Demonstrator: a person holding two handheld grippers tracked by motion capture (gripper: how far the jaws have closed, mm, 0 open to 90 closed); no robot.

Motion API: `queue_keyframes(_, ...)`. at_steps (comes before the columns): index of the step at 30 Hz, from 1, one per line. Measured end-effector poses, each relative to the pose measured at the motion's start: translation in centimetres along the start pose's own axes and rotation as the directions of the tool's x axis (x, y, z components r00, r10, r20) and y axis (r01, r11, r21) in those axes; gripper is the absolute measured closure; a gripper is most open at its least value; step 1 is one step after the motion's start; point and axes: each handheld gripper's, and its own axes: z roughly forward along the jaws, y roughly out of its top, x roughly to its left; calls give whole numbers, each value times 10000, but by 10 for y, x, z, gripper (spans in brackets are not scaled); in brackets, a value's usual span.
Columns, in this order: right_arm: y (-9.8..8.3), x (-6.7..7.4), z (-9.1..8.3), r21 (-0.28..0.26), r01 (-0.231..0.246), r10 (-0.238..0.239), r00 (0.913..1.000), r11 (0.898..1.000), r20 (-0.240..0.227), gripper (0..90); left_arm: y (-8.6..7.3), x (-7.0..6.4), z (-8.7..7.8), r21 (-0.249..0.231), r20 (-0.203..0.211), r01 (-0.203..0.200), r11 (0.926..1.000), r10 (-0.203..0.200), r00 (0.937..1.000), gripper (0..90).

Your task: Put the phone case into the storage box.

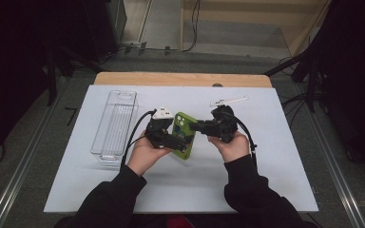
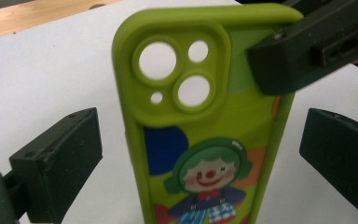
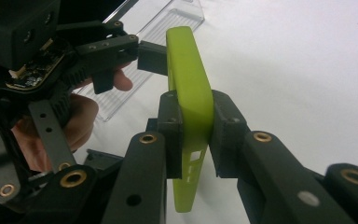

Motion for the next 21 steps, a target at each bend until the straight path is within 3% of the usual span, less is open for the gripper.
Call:
queue_keyframes(16, -2, 7, 5, -20, -131, 130, 9996, 9999, -257, 746, -2, -7, 6, 78, -411, 7, 10000, -4, 9992, 0)
queue_keyframes(21, -3, 9, 7, 1, -149, 149, 9993, 9999, -338, 746, -3, -9, 6, 71, -579, -60, 10000, 64, 9983, 59)
